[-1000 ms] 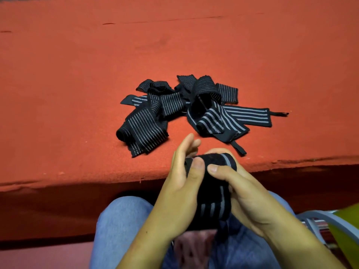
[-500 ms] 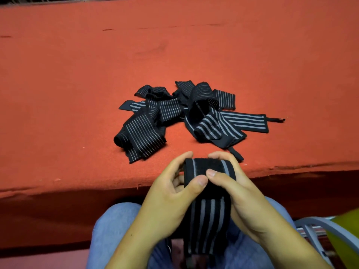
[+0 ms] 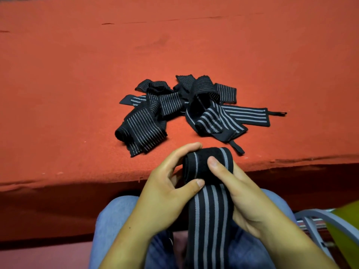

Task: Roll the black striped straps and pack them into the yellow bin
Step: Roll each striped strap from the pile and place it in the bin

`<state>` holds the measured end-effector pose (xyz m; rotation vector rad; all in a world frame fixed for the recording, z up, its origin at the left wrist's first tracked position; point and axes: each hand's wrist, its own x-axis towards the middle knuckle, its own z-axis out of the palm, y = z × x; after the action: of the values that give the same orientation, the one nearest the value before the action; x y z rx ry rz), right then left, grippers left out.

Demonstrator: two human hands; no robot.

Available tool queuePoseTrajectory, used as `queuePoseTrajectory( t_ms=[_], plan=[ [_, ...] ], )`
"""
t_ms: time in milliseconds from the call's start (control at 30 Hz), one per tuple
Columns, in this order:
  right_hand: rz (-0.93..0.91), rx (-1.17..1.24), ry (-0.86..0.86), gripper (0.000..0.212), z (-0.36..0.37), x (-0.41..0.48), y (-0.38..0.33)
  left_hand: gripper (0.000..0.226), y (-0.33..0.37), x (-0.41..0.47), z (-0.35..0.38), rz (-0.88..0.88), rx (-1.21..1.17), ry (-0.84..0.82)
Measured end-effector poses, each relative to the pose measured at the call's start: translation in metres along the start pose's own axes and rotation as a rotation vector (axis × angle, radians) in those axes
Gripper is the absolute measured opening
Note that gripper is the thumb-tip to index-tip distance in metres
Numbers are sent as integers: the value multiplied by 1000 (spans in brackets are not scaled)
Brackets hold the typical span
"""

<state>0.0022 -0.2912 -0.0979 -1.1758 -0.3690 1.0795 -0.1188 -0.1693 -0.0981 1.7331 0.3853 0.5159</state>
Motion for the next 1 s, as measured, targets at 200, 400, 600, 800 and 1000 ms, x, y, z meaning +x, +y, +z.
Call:
queuePoseTrajectory(
  t_ms=[200,400,600,800,1000],
  plan=[
    [-17,20,-35,41,-4,-3,0,51,1,0,-2,-53,-40,50],
    [40,32,-59,39,-4,-4,-3,53,-1,0,-2,-92,35,21],
    [81,21,3,63,-6,1,1,53,-3,0,-3,-4,168,-7],
    [-5,27,23,26,-6,2,5,62,1,-5,-1,-185,-107,-121],
    [-49,-75,-4,49,-7,-4,-1,65,0,-3,4,-247,-41,-18]
  ],
)
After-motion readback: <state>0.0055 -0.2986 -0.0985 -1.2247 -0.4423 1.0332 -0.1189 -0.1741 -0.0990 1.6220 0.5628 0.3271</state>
